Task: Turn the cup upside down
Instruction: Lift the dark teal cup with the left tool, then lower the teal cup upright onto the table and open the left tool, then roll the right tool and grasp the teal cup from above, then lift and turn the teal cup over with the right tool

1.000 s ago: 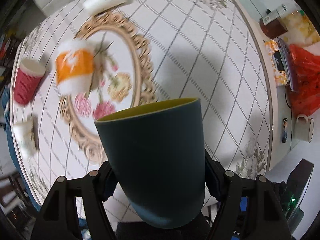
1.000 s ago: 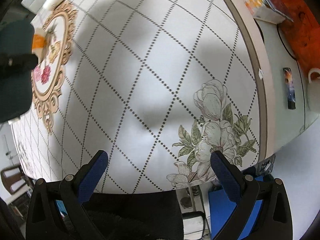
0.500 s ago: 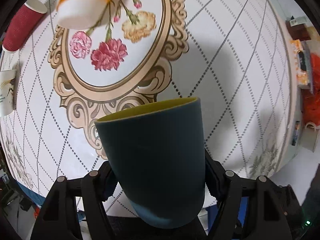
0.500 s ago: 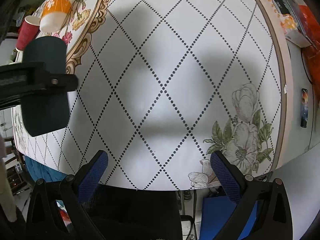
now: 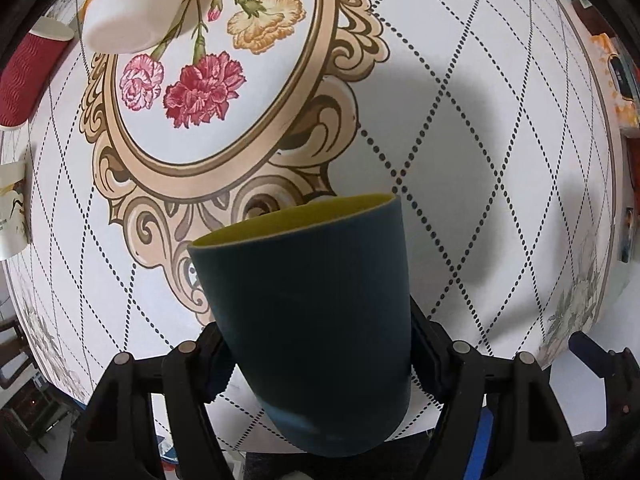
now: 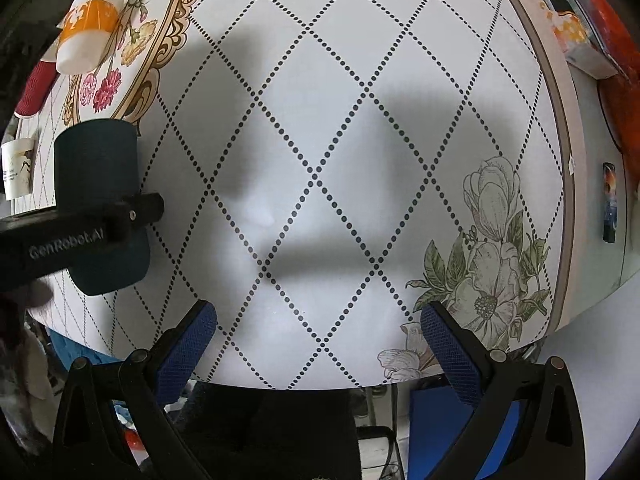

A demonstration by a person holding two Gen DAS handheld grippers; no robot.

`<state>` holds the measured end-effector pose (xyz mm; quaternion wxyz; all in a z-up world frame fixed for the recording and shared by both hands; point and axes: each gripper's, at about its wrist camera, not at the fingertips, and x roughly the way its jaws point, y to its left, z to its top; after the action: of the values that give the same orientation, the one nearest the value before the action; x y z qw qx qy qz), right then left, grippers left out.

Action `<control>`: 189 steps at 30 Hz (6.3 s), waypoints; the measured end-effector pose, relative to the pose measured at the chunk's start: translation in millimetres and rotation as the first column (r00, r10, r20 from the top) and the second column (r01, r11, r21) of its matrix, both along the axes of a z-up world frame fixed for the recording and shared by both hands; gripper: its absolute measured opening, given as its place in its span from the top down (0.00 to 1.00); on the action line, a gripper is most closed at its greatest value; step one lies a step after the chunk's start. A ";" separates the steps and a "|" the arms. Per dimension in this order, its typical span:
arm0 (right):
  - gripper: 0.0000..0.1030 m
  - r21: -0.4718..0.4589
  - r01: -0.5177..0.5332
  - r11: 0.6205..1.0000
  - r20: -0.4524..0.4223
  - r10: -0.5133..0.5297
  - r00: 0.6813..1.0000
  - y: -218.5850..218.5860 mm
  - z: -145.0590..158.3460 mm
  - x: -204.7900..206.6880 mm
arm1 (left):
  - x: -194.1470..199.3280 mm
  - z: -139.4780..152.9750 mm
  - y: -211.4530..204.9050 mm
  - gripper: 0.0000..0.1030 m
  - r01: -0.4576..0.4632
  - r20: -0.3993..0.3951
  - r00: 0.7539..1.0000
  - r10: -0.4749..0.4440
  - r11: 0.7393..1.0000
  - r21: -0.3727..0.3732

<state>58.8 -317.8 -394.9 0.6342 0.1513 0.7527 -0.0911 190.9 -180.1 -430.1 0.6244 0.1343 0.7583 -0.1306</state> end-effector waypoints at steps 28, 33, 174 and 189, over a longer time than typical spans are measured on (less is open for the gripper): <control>0.00 -0.018 0.026 0.999 0.054 -0.025 0.998 -13.8 24.8 4.9 | -43.0 81.7 21.8 0.10 -0.043 0.152 0.987 0.049 0.998 -0.040; 0.00 -0.006 0.011 1.000 0.092 -0.011 0.996 -0.8 47.8 1.9 | -47.9 115.4 59.8 0.10 -0.062 0.214 0.975 0.068 0.998 -0.032; 0.30 0.020 -0.942 -0.335 -0.307 0.895 -0.325 193.3 -17.0 103.8 | -4.5 47.7 173.1 0.04 -0.300 0.127 0.948 0.291 0.952 0.054; 0.30 0.168 -0.875 0.454 -0.296 0.870 0.394 143.9 -27.6 185.4 | -8.0 56.7 151.2 0.04 -0.273 0.130 0.956 0.265 0.961 0.052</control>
<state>244.2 -173.9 -422.5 0.4483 -0.2875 0.8163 0.2235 182.9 -28.8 -373.5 0.6763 0.0591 0.7342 -0.0095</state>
